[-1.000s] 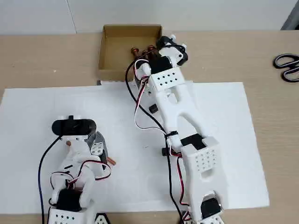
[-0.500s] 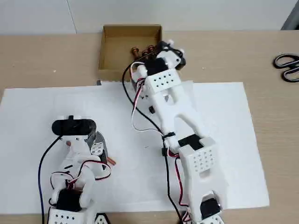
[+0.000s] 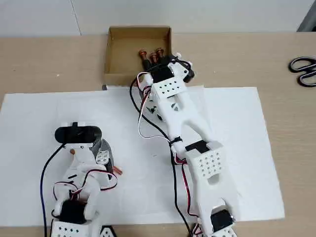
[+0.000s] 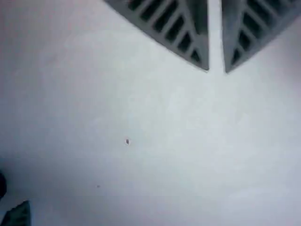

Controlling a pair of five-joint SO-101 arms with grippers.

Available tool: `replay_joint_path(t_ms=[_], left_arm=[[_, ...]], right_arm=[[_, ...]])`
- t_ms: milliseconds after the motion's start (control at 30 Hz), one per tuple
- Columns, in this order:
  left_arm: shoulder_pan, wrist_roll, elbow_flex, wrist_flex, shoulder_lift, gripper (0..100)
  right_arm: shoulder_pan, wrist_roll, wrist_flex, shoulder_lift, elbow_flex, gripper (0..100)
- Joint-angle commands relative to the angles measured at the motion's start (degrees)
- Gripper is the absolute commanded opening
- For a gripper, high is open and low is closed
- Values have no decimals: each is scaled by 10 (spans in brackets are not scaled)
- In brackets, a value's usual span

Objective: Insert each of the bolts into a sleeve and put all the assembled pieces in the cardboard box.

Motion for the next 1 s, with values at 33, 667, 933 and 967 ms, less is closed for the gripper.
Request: replay_joint_path(t_ms=[33, 667, 933, 967], left_arm=[[-3, 2, -4, -6, -5, 6], [-3, 2, -4, -6, -5, 6], [-3, 1, -4, -6, -5, 6], [-3, 1, -4, -7, -5, 6]], right_arm=[[31, -4, -24, 3, -23, 230], [42, 0, -22, 18, -23, 2], [32, 58, 1, -39, -25, 3], [30, 69, 12, -56, -25, 3]])
